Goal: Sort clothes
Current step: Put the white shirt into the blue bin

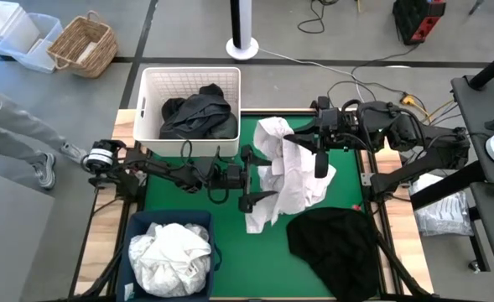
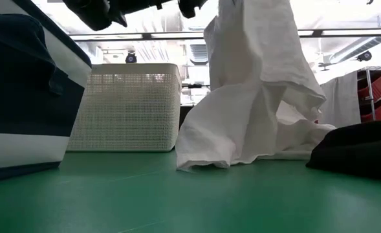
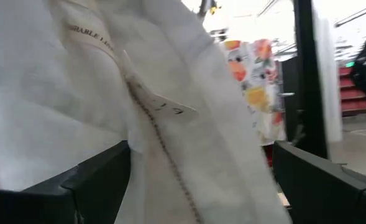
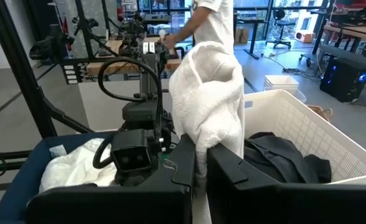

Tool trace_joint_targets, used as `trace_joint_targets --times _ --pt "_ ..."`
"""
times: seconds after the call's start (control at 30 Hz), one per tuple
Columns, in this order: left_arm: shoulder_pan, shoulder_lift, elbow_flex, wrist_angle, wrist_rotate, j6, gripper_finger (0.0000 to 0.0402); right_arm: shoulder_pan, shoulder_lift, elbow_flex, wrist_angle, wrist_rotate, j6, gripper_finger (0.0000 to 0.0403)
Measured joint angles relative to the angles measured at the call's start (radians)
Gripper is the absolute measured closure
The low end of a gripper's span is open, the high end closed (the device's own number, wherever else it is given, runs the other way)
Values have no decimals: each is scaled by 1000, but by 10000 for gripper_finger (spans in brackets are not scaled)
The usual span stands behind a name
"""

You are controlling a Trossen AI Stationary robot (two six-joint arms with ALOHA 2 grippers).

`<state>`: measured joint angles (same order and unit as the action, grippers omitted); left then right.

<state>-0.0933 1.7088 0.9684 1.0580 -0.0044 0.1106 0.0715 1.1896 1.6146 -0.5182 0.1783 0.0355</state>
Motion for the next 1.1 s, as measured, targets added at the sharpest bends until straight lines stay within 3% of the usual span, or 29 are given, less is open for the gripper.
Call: trace_joint_targets --times 0.4,0.6,0.93,1.1 --pt "0 0 0 21 14 -24 42 0 0 -1 32 3 -2 390" --pt "-1 0 0 27 -108 -25 42 0 7 -1 70 9 6 390" --pt "-2 1 0 5 -109 -63 42 0 58 -1 107 57 -39 390" --pt "-3 -6 0 -77 -115 -65 42 0 52 -1 29 58 -89 390"
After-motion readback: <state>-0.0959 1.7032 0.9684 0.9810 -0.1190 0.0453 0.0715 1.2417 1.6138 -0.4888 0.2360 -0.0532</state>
